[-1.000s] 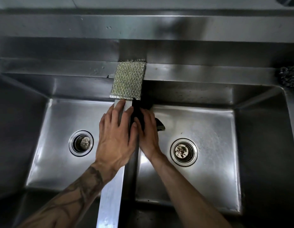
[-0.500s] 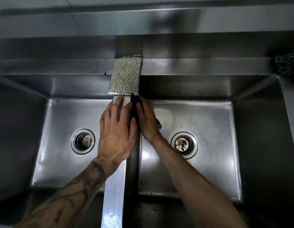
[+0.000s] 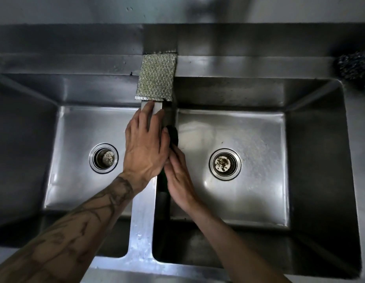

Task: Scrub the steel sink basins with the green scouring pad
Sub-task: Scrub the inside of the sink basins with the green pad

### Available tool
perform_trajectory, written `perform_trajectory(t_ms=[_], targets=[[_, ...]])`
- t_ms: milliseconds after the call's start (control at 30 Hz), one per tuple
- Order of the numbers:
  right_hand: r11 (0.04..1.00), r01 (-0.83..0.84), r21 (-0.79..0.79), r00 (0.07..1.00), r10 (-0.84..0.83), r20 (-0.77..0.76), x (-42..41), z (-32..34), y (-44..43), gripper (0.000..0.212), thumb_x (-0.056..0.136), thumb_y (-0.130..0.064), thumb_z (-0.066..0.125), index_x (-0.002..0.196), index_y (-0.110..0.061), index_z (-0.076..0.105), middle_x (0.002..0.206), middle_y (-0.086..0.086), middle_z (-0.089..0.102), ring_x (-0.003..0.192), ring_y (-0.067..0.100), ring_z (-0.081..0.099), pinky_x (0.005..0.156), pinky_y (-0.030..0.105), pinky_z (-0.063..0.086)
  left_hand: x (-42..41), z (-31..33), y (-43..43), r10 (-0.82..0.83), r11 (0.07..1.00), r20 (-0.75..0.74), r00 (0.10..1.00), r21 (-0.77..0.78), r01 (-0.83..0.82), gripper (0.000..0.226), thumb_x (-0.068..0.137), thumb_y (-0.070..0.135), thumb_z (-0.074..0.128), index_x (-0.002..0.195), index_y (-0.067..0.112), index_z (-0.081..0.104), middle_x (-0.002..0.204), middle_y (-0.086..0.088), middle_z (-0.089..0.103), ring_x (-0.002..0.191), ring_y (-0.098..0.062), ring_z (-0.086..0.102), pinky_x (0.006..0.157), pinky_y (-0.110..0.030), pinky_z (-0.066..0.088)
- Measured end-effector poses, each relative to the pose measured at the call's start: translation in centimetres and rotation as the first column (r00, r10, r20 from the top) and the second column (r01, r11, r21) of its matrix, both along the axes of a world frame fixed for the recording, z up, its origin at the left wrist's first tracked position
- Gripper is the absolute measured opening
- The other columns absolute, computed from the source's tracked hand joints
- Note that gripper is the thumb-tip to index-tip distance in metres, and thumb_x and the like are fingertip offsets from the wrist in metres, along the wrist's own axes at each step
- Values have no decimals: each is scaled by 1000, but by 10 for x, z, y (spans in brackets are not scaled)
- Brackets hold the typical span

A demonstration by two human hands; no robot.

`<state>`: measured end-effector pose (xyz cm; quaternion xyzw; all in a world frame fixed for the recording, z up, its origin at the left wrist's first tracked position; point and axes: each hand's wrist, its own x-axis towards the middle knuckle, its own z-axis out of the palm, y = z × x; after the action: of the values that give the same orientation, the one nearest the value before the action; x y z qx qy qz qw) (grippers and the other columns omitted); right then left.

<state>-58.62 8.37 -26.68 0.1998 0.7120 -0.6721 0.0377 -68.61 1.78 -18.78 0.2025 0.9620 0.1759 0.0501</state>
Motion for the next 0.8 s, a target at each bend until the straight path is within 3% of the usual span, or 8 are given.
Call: perform_trajectory(t_ms=[67, 200, 367, 433, 500, 633, 733, 800], targets=[[1000, 4, 16, 1000, -5, 18, -6, 5, -4, 47, 111, -31, 39, 146, -60, 35, 161, -11, 28, 151, 4, 31, 125, 28, 25, 1, -1, 0, 1, 1000, 3, 1000, -4, -1, 47, 105, 29, 41, 149, 12, 46, 166, -17, 35, 149, -42, 38, 120, -58, 34], [970, -145, 197, 989, 150, -9, 36, 8, -5, 50, 108, -36, 39, 158, -27, 35, 158, -3, 29, 150, 8, 31, 124, 21, 24, 2, 0, 0, 7, 1000, 0, 1000, 5, -7, 47, 105, 30, 42, 149, 13, 47, 166, -16, 35, 148, -42, 38, 121, -57, 34], [903, -428, 37, 898, 420, 131, 95, 21, -4, 61, 107, -44, 39, 162, -35, 17, 162, -10, 16, 150, 0, 21, 117, 3, 11, 3, 4, 0, 10, 1000, 10, 1000, 17, -10, 48, 105, 29, 42, 149, 11, 48, 166, -18, 36, 149, -43, 38, 121, -56, 34], [884, -468, -9, 873, 464, 148, 96, 23, -1, 64, 106, -42, 42, 163, -32, 15, 162, -6, 16, 150, 1, 21, 122, 10, 12, 3, 4, 0, 14, 1000, 17, 1000, 14, -14, 48, 105, 29, 43, 149, 11, 49, 166, -17, 36, 149, -42, 38, 121, -56, 34], [912, -409, -5, 899, 404, 170, 77, 23, 3, 66, 106, -28, 49, 164, -23, 16, 161, 3, 21, 152, 8, 22, 126, 20, 13, 4, 6, 1, 14, 1000, 19, 1000, 8, -14, 48, 104, 30, 42, 148, 12, 49, 166, -17, 35, 149, -43, 38, 120, -56, 34], [920, -392, 9, 884, 374, 280, 50, 26, 2, 66, 105, -14, 50, 162, -13, 19, 165, 5, 15, 154, 15, 21, 121, 15, 12, 3, 5, 1, 15, 1000, 15, 1000, -12, -15, 48, 104, 31, 42, 148, 12, 49, 167, -16, 35, 149, -43, 38, 120, -57, 34], [838, -544, -27, 797, 527, 294, 86, 35, 2, 64, 105, -20, 48, 162, -18, 20, 164, -1, 16, 152, 16, 24, 123, 21, 18, 3, 3, 0, 12, 1000, 11, 1000, -26, -12, 49, 104, 31, 43, 149, 12, 49, 168, -16, 34, 150, -42, 37, 120, -58, 33], [756, -652, -64, 711, 639, 294, 110, 40, 7, 63, 103, -25, 46, 161, -25, 22, 159, -2, 22, 145, 22, 34, 120, 30, 29, 3, 2, -1, 7, 999, 6, 1000, -45, -7, 50, 104, 32, 43, 150, 13, 47, 169, -15, 33, 151, -41, 36, 121, -58, 32]])
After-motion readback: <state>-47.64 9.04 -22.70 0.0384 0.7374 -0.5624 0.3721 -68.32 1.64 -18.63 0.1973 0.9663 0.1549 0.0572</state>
